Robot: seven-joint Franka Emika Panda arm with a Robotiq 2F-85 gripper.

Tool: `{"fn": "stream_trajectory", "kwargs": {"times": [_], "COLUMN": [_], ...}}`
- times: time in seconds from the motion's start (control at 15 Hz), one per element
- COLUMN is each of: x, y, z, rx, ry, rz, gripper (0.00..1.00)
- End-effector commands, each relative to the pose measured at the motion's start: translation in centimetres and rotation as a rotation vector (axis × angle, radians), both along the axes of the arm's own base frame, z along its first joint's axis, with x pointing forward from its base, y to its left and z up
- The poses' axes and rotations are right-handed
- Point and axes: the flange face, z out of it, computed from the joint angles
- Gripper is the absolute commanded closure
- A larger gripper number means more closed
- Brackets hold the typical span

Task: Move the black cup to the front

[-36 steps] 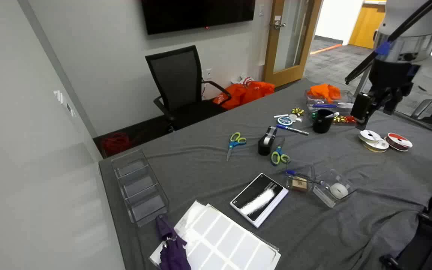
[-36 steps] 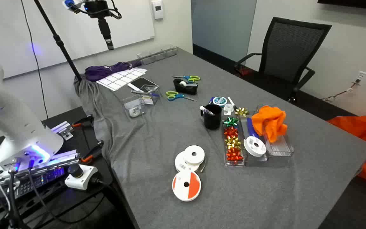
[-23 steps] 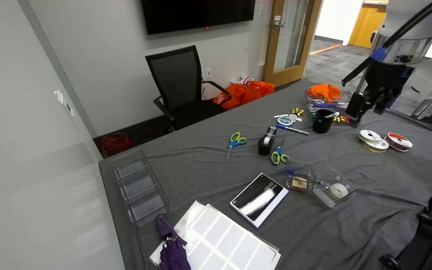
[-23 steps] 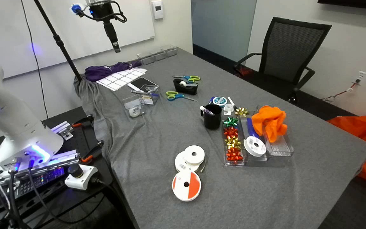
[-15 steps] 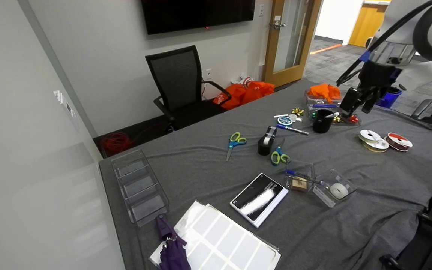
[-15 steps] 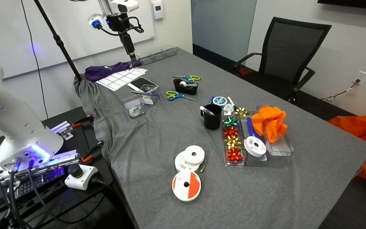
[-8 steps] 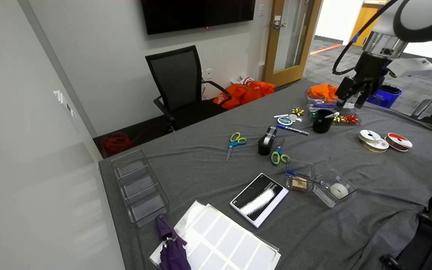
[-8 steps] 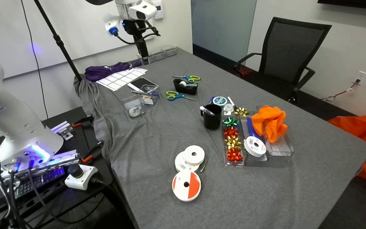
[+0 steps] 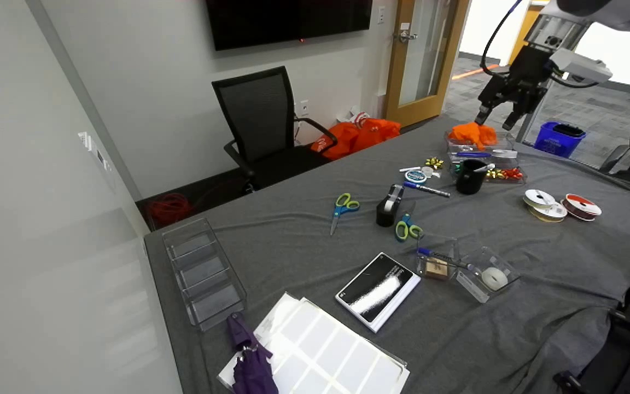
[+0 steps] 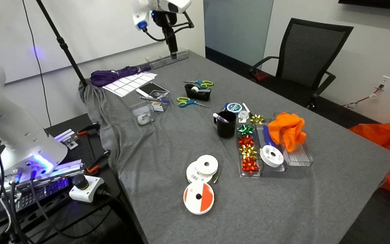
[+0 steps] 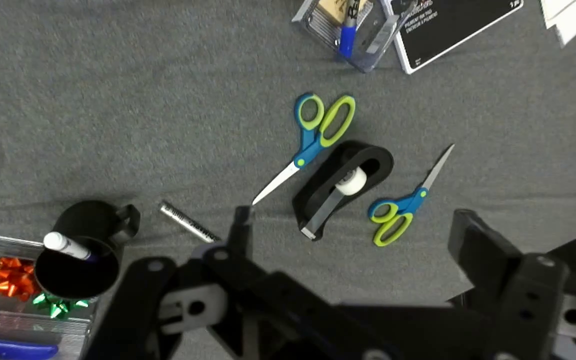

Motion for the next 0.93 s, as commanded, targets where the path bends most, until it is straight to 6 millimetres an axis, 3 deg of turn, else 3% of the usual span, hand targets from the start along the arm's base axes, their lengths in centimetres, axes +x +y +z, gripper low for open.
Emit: {"fn": "stream_trajectory", "kwargs": {"times": [0.0, 0.07, 0.67, 0.87], "x": [2.3, 1.0, 2.0, 3.5], "y": [-2.0, -1.1, -1.7, -3.5], "z": [0.3, 0.5, 0.3, -1.1], "rx": [-0.026, -0.014, -0.025, -0.018], "ry": [-0.032, -0.023, -0.031, 0.020], "rz": [0.065, 0.026, 0.045, 0.034], "gripper": [0.00, 0.00, 0.00, 0.00]}}
